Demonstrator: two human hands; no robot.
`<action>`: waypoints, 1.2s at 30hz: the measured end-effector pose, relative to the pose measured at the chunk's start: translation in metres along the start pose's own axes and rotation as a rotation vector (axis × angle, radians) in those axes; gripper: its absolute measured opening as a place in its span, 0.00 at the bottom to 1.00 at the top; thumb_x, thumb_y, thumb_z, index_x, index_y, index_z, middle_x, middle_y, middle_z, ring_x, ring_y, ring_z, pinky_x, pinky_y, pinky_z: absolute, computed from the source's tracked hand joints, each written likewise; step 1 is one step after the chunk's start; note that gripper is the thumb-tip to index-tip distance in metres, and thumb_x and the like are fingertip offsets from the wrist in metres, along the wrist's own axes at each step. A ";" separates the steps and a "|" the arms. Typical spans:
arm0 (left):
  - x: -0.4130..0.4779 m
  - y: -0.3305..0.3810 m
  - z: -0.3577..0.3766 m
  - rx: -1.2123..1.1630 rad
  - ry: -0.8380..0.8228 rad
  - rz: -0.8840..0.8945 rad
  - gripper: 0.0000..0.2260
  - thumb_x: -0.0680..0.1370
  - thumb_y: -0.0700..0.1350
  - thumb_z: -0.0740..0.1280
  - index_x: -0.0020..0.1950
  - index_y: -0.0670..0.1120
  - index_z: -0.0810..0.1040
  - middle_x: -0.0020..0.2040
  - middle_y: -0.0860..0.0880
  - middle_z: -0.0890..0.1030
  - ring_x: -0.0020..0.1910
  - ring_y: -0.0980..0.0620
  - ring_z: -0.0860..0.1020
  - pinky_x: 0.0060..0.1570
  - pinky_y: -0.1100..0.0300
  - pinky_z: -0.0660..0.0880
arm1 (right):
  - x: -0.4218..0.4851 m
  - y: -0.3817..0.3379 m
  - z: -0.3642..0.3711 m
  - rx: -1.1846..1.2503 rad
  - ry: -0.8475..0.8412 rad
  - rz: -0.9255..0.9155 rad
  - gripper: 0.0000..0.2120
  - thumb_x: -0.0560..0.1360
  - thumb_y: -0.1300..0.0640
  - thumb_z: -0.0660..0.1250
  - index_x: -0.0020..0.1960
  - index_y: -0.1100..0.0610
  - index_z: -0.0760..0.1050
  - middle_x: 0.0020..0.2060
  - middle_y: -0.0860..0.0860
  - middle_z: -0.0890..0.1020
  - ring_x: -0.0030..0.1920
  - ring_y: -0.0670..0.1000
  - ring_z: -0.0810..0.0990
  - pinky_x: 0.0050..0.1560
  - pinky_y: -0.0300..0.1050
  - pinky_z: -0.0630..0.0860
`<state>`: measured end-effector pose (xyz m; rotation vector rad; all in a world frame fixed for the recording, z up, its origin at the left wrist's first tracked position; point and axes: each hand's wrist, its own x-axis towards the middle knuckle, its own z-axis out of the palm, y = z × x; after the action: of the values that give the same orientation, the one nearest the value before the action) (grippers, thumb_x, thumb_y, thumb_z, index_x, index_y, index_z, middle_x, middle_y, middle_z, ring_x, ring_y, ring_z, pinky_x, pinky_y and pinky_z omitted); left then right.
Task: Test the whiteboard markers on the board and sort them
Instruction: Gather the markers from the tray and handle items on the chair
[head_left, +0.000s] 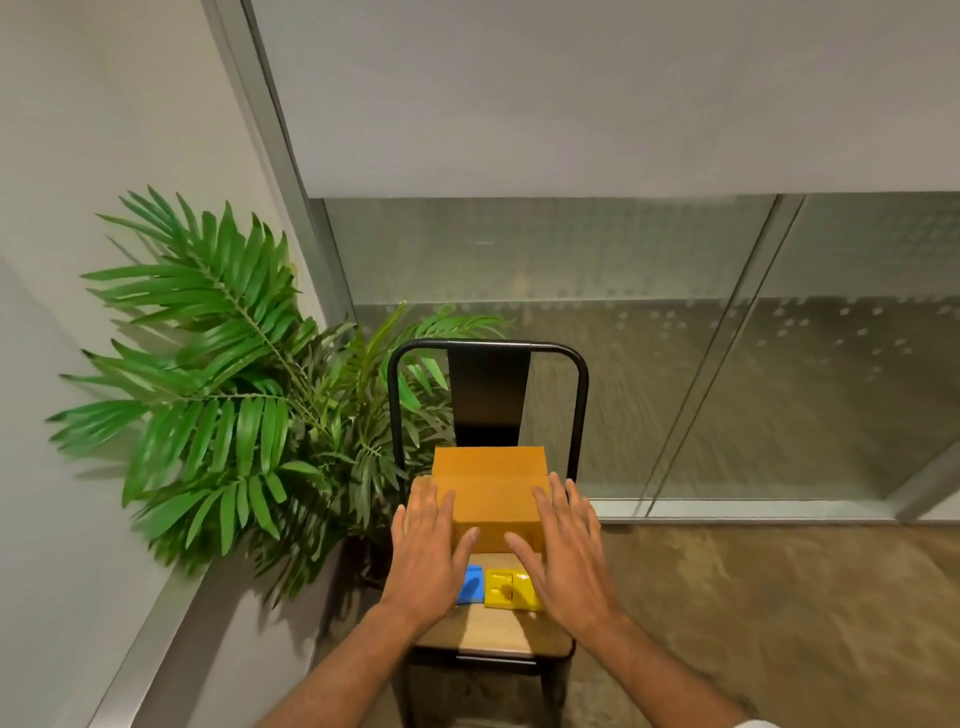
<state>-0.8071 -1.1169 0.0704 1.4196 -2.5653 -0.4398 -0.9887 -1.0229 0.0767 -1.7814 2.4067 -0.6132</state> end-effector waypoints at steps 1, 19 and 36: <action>0.011 -0.006 0.000 -0.022 -0.045 -0.002 0.41 0.77 0.71 0.34 0.83 0.49 0.52 0.84 0.47 0.46 0.82 0.48 0.40 0.80 0.45 0.40 | 0.009 -0.001 0.005 -0.004 -0.015 0.004 0.36 0.79 0.31 0.47 0.79 0.52 0.53 0.79 0.50 0.48 0.79 0.50 0.43 0.78 0.52 0.45; 0.115 -0.055 0.017 -0.086 -0.256 0.139 0.25 0.84 0.57 0.60 0.79 0.52 0.63 0.76 0.51 0.70 0.78 0.51 0.61 0.79 0.48 0.45 | 0.110 -0.002 0.065 -0.242 -0.362 -0.057 0.40 0.74 0.43 0.68 0.78 0.51 0.52 0.77 0.53 0.59 0.77 0.58 0.52 0.76 0.61 0.47; 0.116 -0.042 -0.005 -0.281 -0.049 -0.002 0.22 0.85 0.58 0.55 0.77 0.53 0.68 0.63 0.52 0.82 0.62 0.52 0.77 0.65 0.52 0.72 | 0.105 0.003 0.046 -0.053 -0.237 -0.143 0.25 0.76 0.39 0.60 0.70 0.47 0.66 0.60 0.47 0.71 0.64 0.49 0.66 0.74 0.53 0.50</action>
<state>-0.8340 -1.2375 0.0624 1.3259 -2.4192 -0.8086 -1.0108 -1.1329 0.0513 -1.9371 2.1739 -0.3299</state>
